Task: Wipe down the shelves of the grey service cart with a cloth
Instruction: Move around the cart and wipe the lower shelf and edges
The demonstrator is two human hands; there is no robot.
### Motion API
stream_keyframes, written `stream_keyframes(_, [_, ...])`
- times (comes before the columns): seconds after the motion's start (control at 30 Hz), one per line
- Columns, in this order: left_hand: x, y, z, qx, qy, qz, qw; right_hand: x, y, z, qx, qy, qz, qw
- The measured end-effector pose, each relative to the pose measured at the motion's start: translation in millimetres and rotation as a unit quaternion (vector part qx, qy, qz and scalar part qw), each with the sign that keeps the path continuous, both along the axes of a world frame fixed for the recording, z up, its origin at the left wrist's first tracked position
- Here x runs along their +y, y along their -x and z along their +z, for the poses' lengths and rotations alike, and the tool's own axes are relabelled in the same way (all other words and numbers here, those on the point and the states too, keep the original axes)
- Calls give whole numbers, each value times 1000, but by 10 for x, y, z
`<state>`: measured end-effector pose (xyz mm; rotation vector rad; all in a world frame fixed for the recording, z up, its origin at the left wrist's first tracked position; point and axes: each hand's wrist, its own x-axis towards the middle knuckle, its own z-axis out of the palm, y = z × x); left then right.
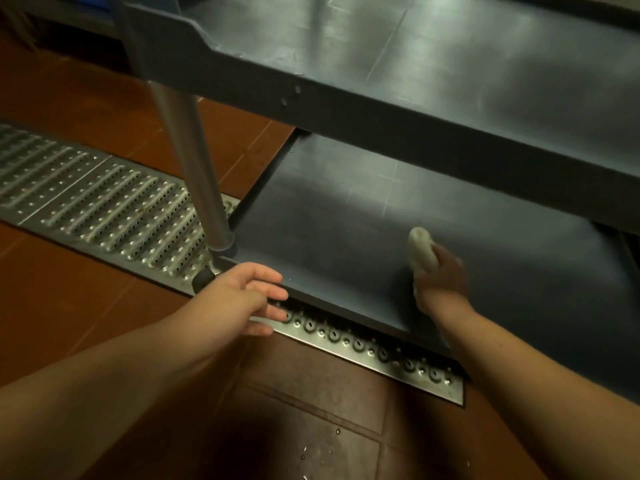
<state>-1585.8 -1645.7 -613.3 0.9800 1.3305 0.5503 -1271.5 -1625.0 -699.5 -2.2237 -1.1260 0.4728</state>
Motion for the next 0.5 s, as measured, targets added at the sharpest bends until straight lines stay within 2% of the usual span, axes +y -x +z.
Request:
stream_keyframes(0.1, [-56,144,-34,9,10,8,1000,43,370,-71,-80,131,69,986])
stream_keyframes(0.13, [-65,220,-24,15,9,12,1000,110,548,-99,-85,142,99,981])
stream_keyframes(0.23, [-79,480,32,32,1,32,999,361,1162,-147,-76,109,202,970])
stream_keyframes(0.3, [-82,631,69,39,0,51,998,525,1583,-119,-30,88,285,954])
stream_keyframes(0.33, [-91,697,84,41,2,57,998,606,1772,-100,17,77,309,948])
stream_keyframes(0.4, [-105,788,106,45,3,64,997,733,2044,36,188,45,297,935])
stream_keyframes(0.5, [-112,849,139,45,-5,61,997,906,2121,213,473,-24,158,866])
